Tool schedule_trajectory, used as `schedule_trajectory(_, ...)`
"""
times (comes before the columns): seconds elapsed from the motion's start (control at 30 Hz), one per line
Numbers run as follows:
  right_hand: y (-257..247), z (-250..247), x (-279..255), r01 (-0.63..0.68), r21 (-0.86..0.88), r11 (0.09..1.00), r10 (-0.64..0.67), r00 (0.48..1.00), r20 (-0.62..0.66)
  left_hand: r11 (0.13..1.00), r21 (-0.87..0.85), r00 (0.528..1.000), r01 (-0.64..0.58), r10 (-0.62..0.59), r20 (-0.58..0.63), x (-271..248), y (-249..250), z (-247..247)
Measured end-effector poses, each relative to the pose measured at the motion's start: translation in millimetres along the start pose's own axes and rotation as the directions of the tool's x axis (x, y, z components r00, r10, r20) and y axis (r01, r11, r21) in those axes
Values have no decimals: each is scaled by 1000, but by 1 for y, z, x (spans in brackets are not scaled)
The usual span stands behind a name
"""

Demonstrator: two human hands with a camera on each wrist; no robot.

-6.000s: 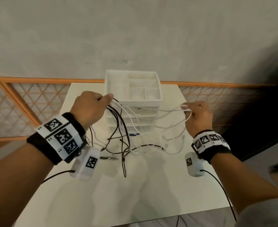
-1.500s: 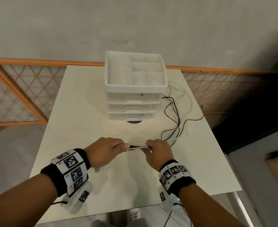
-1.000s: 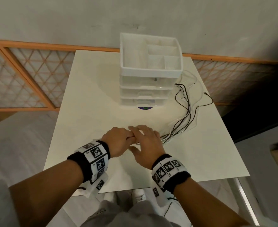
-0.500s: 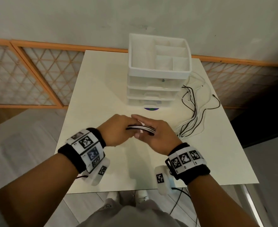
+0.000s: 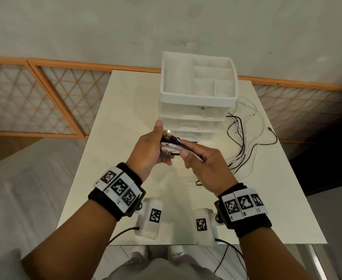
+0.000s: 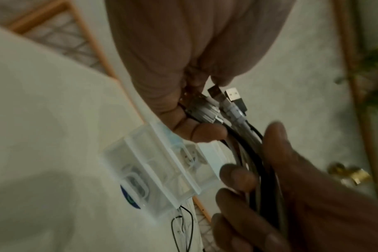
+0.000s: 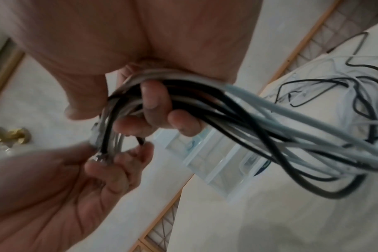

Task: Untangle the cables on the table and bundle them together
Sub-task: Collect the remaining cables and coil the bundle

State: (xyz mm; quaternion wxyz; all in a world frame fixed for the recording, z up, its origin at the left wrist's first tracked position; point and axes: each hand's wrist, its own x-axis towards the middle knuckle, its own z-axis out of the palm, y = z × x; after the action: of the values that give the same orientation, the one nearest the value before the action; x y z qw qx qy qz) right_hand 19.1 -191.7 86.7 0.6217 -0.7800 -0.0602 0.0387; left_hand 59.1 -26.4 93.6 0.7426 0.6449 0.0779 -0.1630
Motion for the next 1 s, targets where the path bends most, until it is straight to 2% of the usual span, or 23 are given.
schedule_trajectory(0.1, -1, 2, 1, 35, -52, 998, -36, 999, -11, 999, 25, 999, -22, 22, 25, 1, 3, 6)
schedule_trajectory(0.2, -1, 0, 1, 67, -44, 997, -67, 998, -1, 990, -99, 995, 104, -103, 11, 3, 4, 3)
schedule_trajectory(0.27, -2, -2, 0, 82, -39, 996, -81, 996, 31, 957, -221, 982, 186, -177, 63, 3, 1, 2)
schedule_trajectory(0.4, -2, -2, -1, 48, -80, 996, -42, 996, 76, 941, -288, 978, 179, -139, 154, -2, -5, 9)
schedule_trajectory(0.47, 1, -4, -1, 20, -88, 996, -15, 998, 54, 960, -245, 985, 134, -103, 138, -2, -4, 14)
schedule_trajectory(0.57, 4, -6, -1, 9, -117, 993, -4, 999, 43, 986, -162, 998, 40, -32, 52, -2, -3, 20)
schedule_trajectory(0.77, 3, -7, -2, 7, -166, 986, -3, 1000, 22, 1000, 9, 999, -27, 28, -47, 0, -6, 26)
schedule_trajectory(0.83, 5, -8, -1, 5, -164, 987, -6, 1000, -3, 996, 67, 999, -52, 53, -8, -5, -2, 29)
schedule_trajectory(0.9, 5, -7, -1, 4, -140, 990, -8, 1000, -24, 982, 160, 992, -104, 91, 84, -9, 2, 31)
schedule_trajectory(1.0, 6, -9, 0, -10, -93, 996, 8, 1000, -17, 919, 343, 973, -193, 136, 184, -12, 3, 30)
